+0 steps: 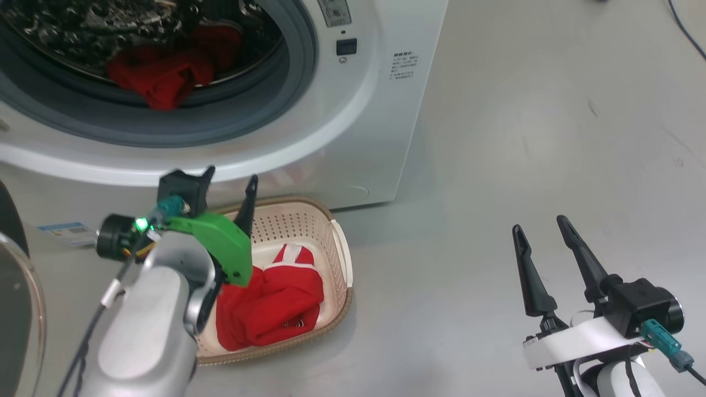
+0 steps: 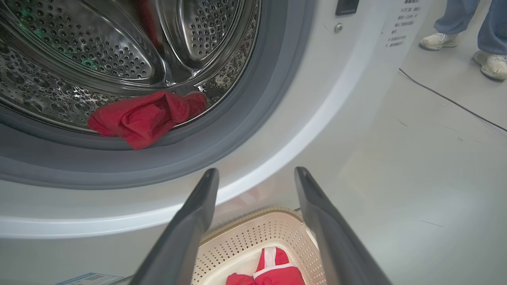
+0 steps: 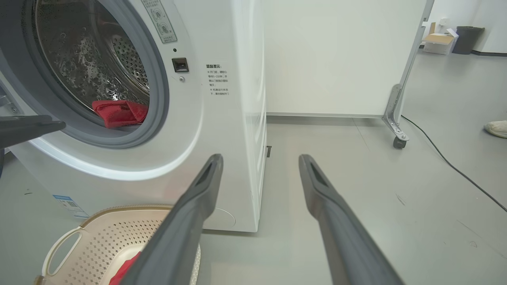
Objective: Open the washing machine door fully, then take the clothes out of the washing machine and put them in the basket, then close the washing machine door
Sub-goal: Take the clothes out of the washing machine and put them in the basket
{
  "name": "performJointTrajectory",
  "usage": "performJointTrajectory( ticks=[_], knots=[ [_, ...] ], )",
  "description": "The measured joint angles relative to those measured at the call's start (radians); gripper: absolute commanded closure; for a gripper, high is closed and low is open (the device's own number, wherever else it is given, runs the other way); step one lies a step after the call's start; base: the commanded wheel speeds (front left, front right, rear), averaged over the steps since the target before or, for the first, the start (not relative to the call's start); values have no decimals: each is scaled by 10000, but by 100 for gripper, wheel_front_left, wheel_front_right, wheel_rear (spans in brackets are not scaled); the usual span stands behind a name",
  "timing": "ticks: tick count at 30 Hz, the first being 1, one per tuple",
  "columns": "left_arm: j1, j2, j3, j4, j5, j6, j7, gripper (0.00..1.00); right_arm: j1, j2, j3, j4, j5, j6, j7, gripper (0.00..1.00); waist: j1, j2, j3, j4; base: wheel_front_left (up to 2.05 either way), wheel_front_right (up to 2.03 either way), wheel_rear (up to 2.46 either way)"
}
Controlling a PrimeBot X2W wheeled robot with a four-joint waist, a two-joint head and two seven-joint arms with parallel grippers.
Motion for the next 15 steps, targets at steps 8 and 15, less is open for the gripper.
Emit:
performJointTrajectory(
  ticks=[8,15],
  knots=[
    [-1753,671,594,548,23,-15,800,0,-477,8,12,-111,205,69,-35,0,0,0,970,-249,0,0,0],
    [-3271,1438,1058,805,182,-12,1369,0,-960,40,105,-94,458,75,-192,0,1,0,1784,-602,0,0,0]
  ],
)
